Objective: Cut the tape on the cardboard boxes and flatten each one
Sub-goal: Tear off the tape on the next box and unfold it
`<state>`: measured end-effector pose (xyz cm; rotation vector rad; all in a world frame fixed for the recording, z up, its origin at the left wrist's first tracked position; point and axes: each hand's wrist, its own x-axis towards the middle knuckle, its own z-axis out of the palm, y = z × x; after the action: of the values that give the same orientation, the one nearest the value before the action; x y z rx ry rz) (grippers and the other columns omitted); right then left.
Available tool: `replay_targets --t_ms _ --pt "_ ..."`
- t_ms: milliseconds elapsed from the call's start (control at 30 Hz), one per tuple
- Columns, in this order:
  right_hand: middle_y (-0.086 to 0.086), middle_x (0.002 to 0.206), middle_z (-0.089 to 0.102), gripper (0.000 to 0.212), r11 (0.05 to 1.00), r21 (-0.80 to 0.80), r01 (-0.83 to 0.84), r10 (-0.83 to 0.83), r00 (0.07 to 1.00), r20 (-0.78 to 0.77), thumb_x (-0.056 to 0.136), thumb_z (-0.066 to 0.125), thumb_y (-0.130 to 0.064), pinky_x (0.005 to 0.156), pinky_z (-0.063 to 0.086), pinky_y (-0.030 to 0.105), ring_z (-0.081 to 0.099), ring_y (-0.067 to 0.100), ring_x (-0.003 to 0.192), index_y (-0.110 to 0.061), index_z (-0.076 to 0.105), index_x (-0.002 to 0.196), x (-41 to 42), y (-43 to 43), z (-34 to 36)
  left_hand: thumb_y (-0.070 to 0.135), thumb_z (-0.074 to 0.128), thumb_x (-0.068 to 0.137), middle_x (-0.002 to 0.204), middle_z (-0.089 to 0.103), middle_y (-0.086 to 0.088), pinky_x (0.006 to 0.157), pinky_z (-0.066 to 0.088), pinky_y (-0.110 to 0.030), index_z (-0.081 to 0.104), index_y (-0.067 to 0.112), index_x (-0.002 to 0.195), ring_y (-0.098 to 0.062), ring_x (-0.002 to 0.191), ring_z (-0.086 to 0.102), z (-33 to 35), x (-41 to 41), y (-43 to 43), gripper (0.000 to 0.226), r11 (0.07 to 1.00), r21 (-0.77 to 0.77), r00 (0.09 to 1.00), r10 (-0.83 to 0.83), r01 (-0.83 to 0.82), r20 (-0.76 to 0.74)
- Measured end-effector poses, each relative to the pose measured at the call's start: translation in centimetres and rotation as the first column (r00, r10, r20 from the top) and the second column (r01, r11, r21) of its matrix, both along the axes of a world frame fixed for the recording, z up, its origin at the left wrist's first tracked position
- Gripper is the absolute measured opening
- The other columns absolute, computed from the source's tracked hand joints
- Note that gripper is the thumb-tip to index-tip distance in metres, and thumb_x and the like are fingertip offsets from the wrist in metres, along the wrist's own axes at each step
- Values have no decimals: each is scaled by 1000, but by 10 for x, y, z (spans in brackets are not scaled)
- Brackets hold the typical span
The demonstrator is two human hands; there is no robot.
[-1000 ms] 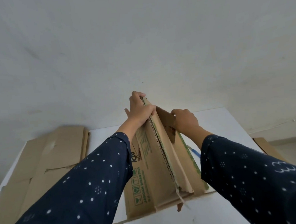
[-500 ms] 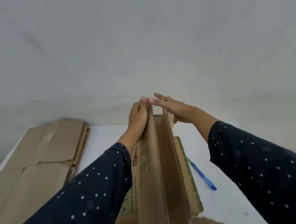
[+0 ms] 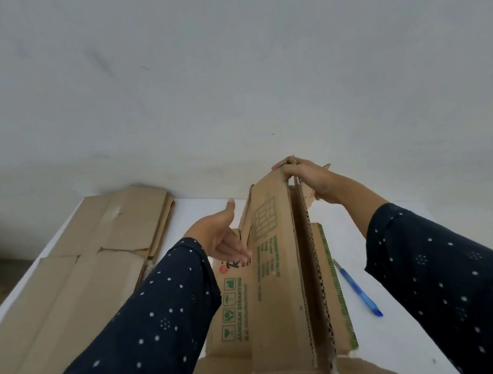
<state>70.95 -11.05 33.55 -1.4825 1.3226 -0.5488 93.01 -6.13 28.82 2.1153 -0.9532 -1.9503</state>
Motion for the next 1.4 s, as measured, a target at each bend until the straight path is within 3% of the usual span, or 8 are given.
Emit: replay_targets --t_ms 200,300,500,700,833,933,1133,1400 --pt "-5 108 60 15 998 2 -68 68 992 -103 80 56 -25 78 34 27 51 15 107 -11 55 86 -1 13 -9 38 49 104 102 69 -19 63 62 -41 40 12 142 -34 81 73 -21 11 1 47 775 -102 768 582 -623 -266" --pt "-10 111 63 39 995 11 -99 99 986 -136 74 56 -35 99 40 33 54 15 116 -10 65 104 12 31 -28 44 66 93 124 55 -12 79 60 -46 40 20 142 -34 100 64 -24 13 -12 61 756 -157 760 579 -636 -294" --pt "-1 155 33 84 998 44 -51 64 937 -343 78 39 -85 116 20 55 27 26 145 -34 43 144 41 84 -82 10 67 90 121 59 -17 77 60 -41 -14 31 156 -29 93 66 -35 -16 -7 106 867 -415 953 302 -276 -3" --pt "14 162 13 69 985 164 60 30 867 -497 95 55 -25 109 33 37 23 32 146 -19 21 155 36 119 -144 -8 53 86 130 54 -10 71 52 -34 -5 29 158 -23 86 59 -91 -5 22 99 799 -600 920 259 -34 294" --pt "6 150 33 61 991 -2 131 -94 704 -704 93 49 -14 95 45 38 45 28 128 -20 28 150 37 127 -172 2 62 82 157 11 -10 108 37 -52 21 22 153 -37 131 36 -126 -1 29 84 821 -300 650 -109 485 752" --pt "5 147 39 66 988 -155 3 -134 517 -846 88 58 -13 109 36 45 43 26 130 -20 31 148 46 115 -170 15 60 88 165 0 -9 118 8 -62 31 17 150 -38 148 9 -149 -4 26 69 610 -135 352 -251 781 902" --pt "10 152 33 71 970 -79 -229 -43 159 -986 87 61 -26 111 -10 70 15 29 149 -14 29 149 53 87 -186 40 30 106 168 -7 -6 124 1 -50 0 14 161 -30 154 -6 -204 -33 32 68 491 -309 514 -363 814 777" --pt "1 166 -9 61 976 -171 -135 -41 659 -751 106 18 -37 124 -3 42 -11 18 152 -15 -5 158 48 90 -270 49 10 100 169 -3 -3 125 -2 -48 2 16 161 -22 155 -9 -248 -34 39 70 424 -458 547 -114 782 829"
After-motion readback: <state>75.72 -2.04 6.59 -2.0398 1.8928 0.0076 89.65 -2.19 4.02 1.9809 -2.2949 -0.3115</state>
